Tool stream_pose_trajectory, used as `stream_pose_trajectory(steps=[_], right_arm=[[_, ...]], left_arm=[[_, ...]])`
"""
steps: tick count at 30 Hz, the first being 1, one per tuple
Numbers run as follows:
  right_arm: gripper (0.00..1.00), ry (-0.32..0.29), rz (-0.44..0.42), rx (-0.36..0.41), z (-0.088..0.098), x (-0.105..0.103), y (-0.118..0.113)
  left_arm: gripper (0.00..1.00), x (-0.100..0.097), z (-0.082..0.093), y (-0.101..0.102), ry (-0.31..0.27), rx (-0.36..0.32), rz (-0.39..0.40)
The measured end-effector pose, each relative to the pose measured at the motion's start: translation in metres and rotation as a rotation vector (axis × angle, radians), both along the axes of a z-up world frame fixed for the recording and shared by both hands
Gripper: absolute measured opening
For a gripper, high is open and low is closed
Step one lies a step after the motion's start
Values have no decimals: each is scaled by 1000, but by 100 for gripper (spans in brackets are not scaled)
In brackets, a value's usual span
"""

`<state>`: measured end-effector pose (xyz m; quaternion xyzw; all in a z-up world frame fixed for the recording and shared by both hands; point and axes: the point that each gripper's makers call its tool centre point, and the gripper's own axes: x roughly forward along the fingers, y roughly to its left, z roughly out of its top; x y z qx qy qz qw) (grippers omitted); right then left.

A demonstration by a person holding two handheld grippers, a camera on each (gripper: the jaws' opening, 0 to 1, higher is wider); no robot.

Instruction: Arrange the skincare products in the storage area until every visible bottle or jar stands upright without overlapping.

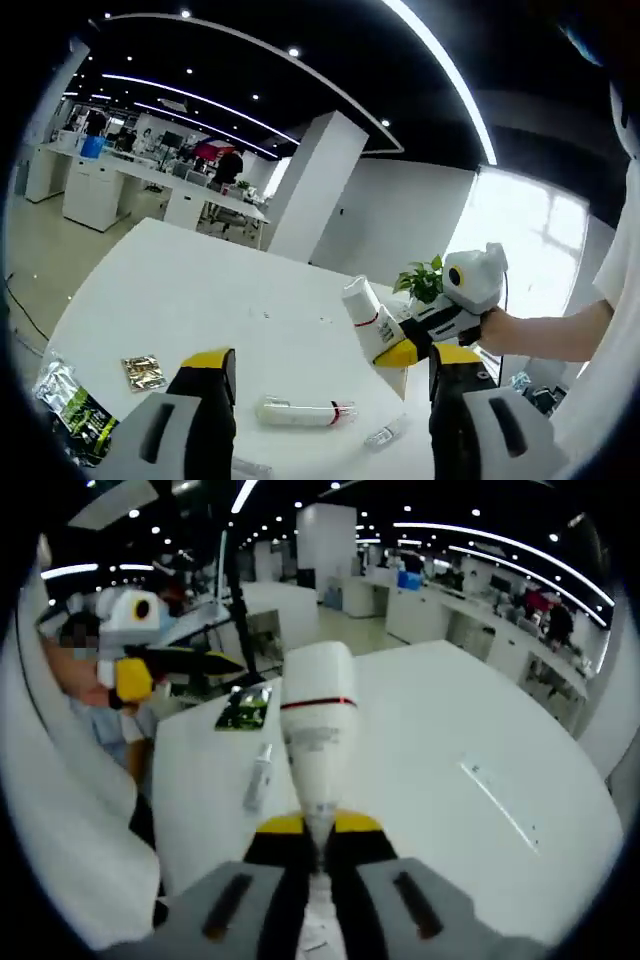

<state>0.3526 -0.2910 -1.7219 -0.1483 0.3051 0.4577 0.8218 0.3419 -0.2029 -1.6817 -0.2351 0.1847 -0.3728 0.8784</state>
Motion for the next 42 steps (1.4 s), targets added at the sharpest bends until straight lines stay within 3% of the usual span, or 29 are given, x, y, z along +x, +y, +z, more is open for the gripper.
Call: stream_pose_trajectory(steps=[2,4,5,11,15,18,24,27,31,35,39,42], right_arm=[[4,-5,18,24,3,-12,10],[4,-2,40,30,2,-25,20],[4,10,50,44,2,-32,25],[4,39,78,105,2,-54,46],[4,56,89,133,2,-62,56],[5,85,91,153,1,-67,61],[5,107,104,146,-4,-74,68],[6,121,108,145,-8,-77,70],[8,126,111,139,-14,-78,72],[10,131,125,134,-18,-80,75],[13,148,176,192,-14,-86,80],[23,195,164,269,-10,-85,80]], left_arm=[[81,0,1,-9,16,-31,-10],[77,-3,2,-19,62,-102,-24],[74,-3,5,-22,55,-134,-27],[62,-8,6,-28,47,-154,-25],[34,-14,11,-27,60,-199,-54],[23,-17,18,-26,40,-239,-64],[20,-22,12,-23,90,-262,-77],[19,-26,10,-23,97,-234,-90],[18,-30,7,-28,26,-116,-120],[18,-33,9,-34,-20,-58,-172],[17,-37,13,-35,-61,-33,-253],[17,-35,16,-31,-71,-39,-266]])
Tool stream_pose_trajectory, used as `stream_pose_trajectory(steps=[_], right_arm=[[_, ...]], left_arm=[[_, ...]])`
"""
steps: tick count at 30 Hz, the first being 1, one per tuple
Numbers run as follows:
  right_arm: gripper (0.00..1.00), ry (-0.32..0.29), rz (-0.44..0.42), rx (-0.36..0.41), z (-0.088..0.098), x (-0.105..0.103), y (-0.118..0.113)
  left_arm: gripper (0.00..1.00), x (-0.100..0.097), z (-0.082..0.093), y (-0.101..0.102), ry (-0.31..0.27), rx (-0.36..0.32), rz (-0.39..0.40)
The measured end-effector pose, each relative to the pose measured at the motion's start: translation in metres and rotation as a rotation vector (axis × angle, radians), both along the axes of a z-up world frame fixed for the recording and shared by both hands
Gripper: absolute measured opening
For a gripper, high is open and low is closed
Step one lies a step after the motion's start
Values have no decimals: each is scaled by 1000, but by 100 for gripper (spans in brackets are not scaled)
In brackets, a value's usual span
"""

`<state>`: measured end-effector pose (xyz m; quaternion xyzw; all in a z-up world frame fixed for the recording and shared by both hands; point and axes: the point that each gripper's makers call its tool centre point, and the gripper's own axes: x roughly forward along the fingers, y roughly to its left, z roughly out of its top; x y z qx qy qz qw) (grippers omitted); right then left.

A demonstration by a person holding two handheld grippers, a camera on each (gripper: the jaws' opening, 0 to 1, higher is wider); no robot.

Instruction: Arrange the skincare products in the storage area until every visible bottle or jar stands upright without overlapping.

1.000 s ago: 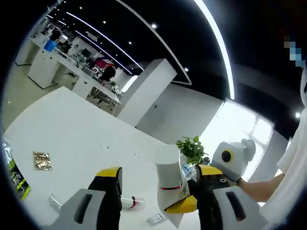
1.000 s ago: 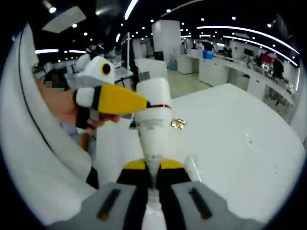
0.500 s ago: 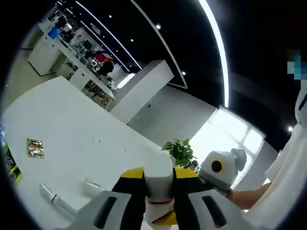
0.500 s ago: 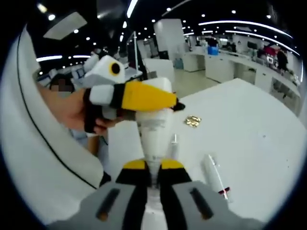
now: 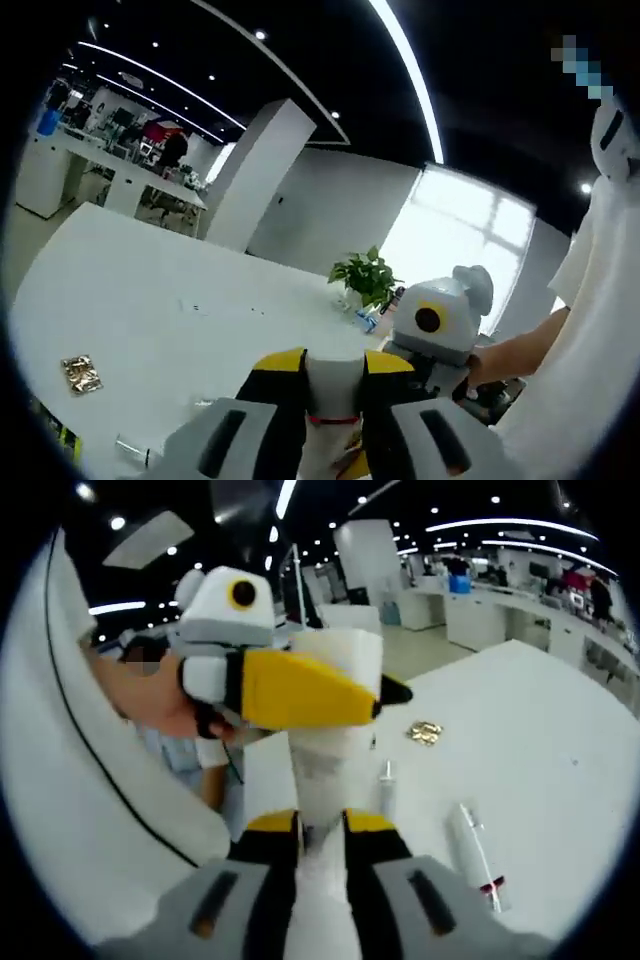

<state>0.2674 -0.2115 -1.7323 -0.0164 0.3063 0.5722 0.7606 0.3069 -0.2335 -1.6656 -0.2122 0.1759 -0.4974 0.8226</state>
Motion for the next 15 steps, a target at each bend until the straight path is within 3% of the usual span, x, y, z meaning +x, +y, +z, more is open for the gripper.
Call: stream_pose_trajectory(steps=[5,6,9,10,13,15], right_arm=[[32,83,22,74,-1,-8,-1],[37,102,32,83,-6,-11,-3],[48,97,78,105,-10,-18,-1],[50,93,127,139,-8,-25,2],[51,76,171,163,-6,-31,6],[45,77,213,235,6,-37,14]], left_arm=[[17,-3,8,3,-19,-30,-51],[17,-9,14,1,-33,-64,-109],[18,-17,25,0,-39,-102,-165],[18,-23,33,-1,-69,-114,-214],[18,-28,44,-2,-81,-148,-257],[18,-30,50,-2,-90,-164,-276]])
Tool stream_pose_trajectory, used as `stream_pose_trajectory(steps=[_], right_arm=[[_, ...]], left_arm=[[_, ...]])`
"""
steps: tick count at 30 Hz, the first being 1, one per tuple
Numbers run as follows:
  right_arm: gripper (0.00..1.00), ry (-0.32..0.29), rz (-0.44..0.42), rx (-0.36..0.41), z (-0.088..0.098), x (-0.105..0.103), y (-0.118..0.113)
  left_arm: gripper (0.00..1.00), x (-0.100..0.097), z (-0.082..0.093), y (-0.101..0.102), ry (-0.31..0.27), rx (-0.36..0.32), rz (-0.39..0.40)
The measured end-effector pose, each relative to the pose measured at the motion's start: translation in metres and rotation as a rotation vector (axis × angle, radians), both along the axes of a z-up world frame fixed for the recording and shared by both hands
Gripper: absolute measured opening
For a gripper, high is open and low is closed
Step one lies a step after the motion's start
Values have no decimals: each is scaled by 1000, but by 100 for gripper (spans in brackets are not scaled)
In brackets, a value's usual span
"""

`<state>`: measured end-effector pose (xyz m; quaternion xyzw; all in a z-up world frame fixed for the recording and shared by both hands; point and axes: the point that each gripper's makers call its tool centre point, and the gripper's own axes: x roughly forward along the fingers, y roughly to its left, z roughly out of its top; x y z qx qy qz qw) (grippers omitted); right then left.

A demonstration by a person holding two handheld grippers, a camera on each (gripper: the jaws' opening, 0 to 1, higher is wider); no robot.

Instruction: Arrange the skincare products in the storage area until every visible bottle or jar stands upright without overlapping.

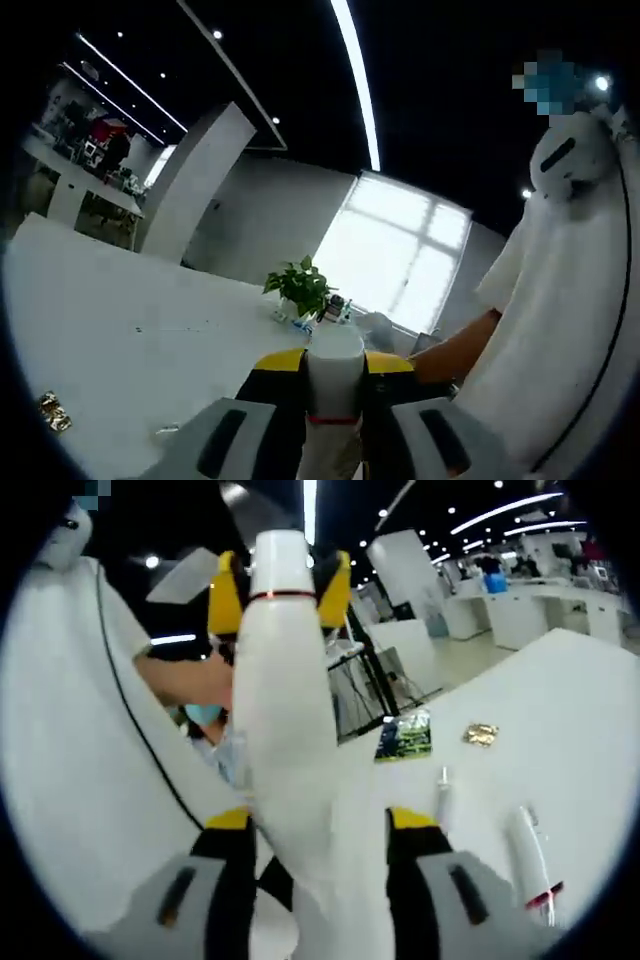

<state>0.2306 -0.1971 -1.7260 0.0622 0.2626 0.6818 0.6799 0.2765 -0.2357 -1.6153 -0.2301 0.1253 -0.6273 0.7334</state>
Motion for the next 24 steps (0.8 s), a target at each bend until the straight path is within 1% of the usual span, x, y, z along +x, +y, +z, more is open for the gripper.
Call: stream_pose_trajectory(steps=[1,2,3,4,6,7,9,10,11,12,13,15,16,17,19,21,23,24], right_arm=[[42,1,16,43,9,-2,4],[40,0,18,56,12,-3,5],[38,0,44,78,16,-7,8],[35,3,66,85,18,-11,10],[32,34,121,88,18,-22,14],[32,30,112,83,17,-21,14],[33,28,123,85,17,-23,16],[33,40,132,92,18,-26,16],[34,69,125,107,21,-27,17],[35,77,123,113,22,-28,17],[36,72,93,159,29,-23,18],[37,105,74,202,38,-22,19],[36,111,87,187,36,-24,18],[35,110,87,185,35,-25,18],[32,93,96,181,36,-28,19],[28,69,86,173,35,-26,19],[22,55,74,161,33,-23,18],[16,44,71,153,31,-22,18]], left_arm=[[18,-3,3,-1,-13,-8,-18],[18,-4,4,-1,-8,-13,-22],[18,-7,6,-2,-20,-28,-36],[18,-8,7,-2,-24,-31,-39],[18,-11,9,-3,-26,-46,-59],[18,-12,8,-4,-21,-47,-64],[18,-16,9,-5,-23,-54,-81],[18,-18,9,-6,-20,-58,-91],[18,-19,8,-6,-20,-61,-95],[18,-20,7,-6,-17,-62,-98],[18,-21,7,-6,-17,-62,-100],[18,-22,6,-7,-12,-63,-103],[18,-23,8,-6,-2,-82,-105],[18,-24,8,-6,0,-85,-105],[18,-24,9,-6,9,-98,-107],[18,-24,10,-5,15,-104,-106],[19,-23,9,-4,18,-104,-101],[19,-22,8,-3,22,-102,-95]])
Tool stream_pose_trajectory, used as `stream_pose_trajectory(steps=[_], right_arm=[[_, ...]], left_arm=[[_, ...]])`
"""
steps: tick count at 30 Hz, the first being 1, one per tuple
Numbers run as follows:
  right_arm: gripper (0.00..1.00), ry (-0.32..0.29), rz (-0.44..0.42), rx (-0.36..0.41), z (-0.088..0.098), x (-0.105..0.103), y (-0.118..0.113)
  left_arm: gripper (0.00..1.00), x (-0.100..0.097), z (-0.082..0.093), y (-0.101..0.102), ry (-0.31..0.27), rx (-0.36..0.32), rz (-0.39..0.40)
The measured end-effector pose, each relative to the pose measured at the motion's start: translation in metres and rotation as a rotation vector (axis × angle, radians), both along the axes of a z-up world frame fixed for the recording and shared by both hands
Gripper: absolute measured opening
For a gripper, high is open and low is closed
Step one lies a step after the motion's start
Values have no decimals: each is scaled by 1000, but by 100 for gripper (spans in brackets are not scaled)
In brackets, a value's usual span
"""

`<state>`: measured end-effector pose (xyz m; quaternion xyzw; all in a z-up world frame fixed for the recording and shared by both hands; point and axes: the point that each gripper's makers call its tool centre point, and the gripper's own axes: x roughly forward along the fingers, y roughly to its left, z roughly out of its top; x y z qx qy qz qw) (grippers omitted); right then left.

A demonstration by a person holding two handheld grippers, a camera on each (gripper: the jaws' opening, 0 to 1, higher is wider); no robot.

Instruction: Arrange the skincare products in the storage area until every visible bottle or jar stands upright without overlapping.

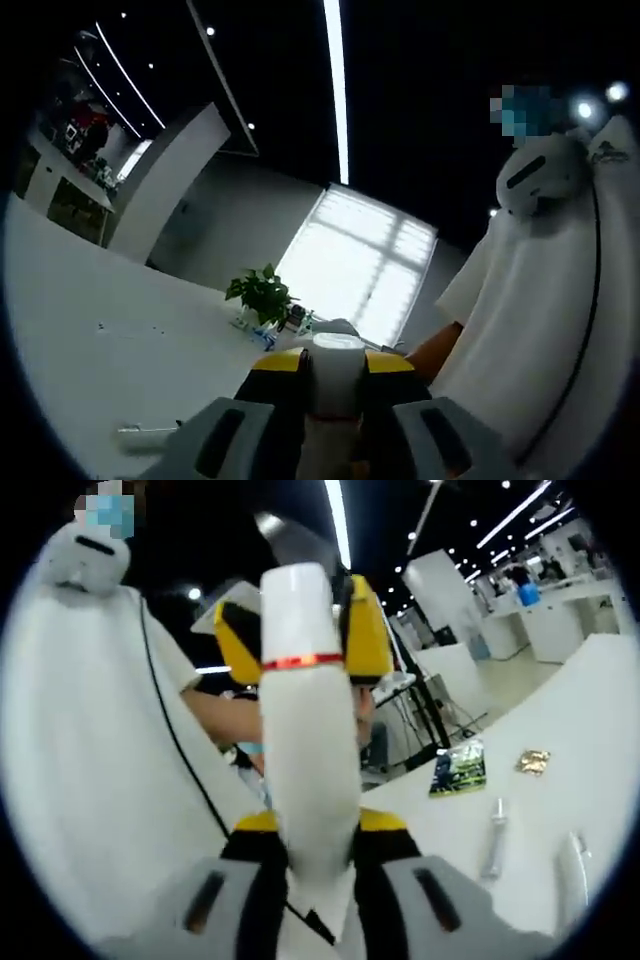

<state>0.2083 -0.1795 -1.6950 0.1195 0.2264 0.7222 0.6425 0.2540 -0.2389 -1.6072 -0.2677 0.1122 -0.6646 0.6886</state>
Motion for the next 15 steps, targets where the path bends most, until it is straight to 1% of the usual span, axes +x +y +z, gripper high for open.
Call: stream_pose_trajectory(steps=[1,2,4,6,7,8,10,11,12,13,14,15], right_arm=[[13,-69,-20,-35,-7,5,-2],[13,-72,14,-2,-2,-1,0],[13,-64,-7,-19,-5,3,0],[13,-115,-18,-29,-8,9,-1],[13,-149,-23,-43,-10,12,-2],[12,-174,-27,-53,-12,14,-3],[12,-215,-26,-82,-16,16,-4],[12,-231,-30,-89,-17,17,-5],[12,-270,-38,-118,-21,21,-7],[12,-278,-37,-125,-22,22,-8],[12,-298,-50,-137,-23,25,-9],[12,-303,-58,-136,-23,27,-10]], left_arm=[[19,3,-3,1,23,13,14],[19,1,-1,2,35,-9,-1],[20,2,-4,5,23,1,15],[21,1,-5,5,28,3,32],[22,2,-5,5,49,1,35],[23,1,-4,6,116,-11,31],[26,2,-5,9,183,-21,28],[27,4,-5,10,206,-24,37],[27,5,-3,14,241,-43,43],[27,7,-2,17,260,-56,53],[29,14,-4,22,281,-48,95],[31,17,-7,26,301,-39,115]])
